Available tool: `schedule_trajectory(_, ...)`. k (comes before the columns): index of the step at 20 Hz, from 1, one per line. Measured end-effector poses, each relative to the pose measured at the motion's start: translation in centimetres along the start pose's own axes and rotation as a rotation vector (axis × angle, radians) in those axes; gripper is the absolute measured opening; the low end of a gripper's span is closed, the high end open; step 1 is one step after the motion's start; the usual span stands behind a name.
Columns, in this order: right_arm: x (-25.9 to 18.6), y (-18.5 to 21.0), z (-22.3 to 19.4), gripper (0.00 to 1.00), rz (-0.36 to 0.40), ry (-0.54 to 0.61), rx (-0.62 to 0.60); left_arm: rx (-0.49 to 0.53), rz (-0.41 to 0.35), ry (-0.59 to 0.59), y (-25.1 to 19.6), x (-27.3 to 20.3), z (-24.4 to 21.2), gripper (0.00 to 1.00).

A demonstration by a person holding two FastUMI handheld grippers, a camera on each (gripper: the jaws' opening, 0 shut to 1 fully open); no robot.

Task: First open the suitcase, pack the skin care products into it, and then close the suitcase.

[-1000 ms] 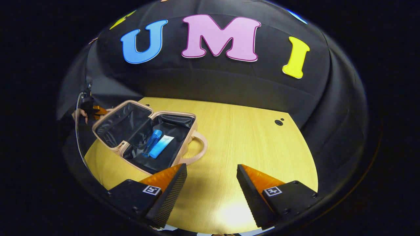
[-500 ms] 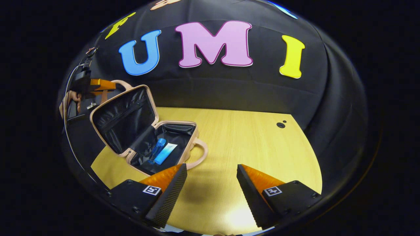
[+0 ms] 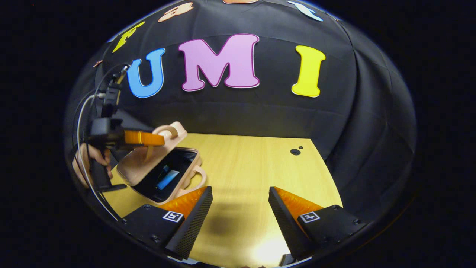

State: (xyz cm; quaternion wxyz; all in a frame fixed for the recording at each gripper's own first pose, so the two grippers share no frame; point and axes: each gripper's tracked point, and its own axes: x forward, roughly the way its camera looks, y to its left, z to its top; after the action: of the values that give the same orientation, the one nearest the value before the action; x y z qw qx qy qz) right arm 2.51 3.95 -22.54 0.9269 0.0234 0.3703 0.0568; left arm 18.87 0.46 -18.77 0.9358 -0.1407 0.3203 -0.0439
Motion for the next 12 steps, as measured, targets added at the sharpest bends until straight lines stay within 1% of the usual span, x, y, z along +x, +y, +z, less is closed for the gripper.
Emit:
schedule_trajectory(3, -0.2, -1.4, 0.5, 0.97, 0.000, -0.017, 0.004, 0.072, 0.056, 0.051, -0.1, 2.2, -3.2, 0.07)
schedule_trajectory(6, -0.4, -2.4, 1.0, 0.96, -0.002, -0.038, 0.006, 0.066, 0.098, 0.097, 0.1, 2.9, -5.1, 0.12)
schedule_trajectory(7, -0.5, -2.5, 1.3, 0.96, -0.001, -0.045, 0.014, 0.050, 0.094, 0.103, 0.0, 2.8, -5.3, 0.17)
schedule_trajectory(8, -0.6, -2.6, 1.6, 0.97, -0.003, -0.052, 0.021, 0.019, 0.066, 0.097, -1.0, 2.6, -5.2, 0.22)
schedule_trajectory(9, -0.7, -2.7, 2.1, 0.97, -0.009, -0.066, 0.027, -0.010, 0.045, 0.069, -1.9, 1.9, -4.2, 0.35)
schedule_trajectory(10, -1.1, -2.8, 2.6, 0.96, -0.016, -0.081, 0.039, -0.028, 0.027, 0.040, -2.3, 0.8, -2.9, 0.43)
schedule_trajectory(11, -1.4, -2.7, 3.3, 0.96, -0.019, -0.097, 0.055, -0.032, 0.021, 0.010, -2.9, -0.5, -1.6, 0.55)
schedule_trajectory(12, -1.9, -2.7, 4.1, 0.96, -0.022, -0.122, 0.071, -0.028, 0.022, -0.026, -3.2, -2.3, -0.4, 0.63)
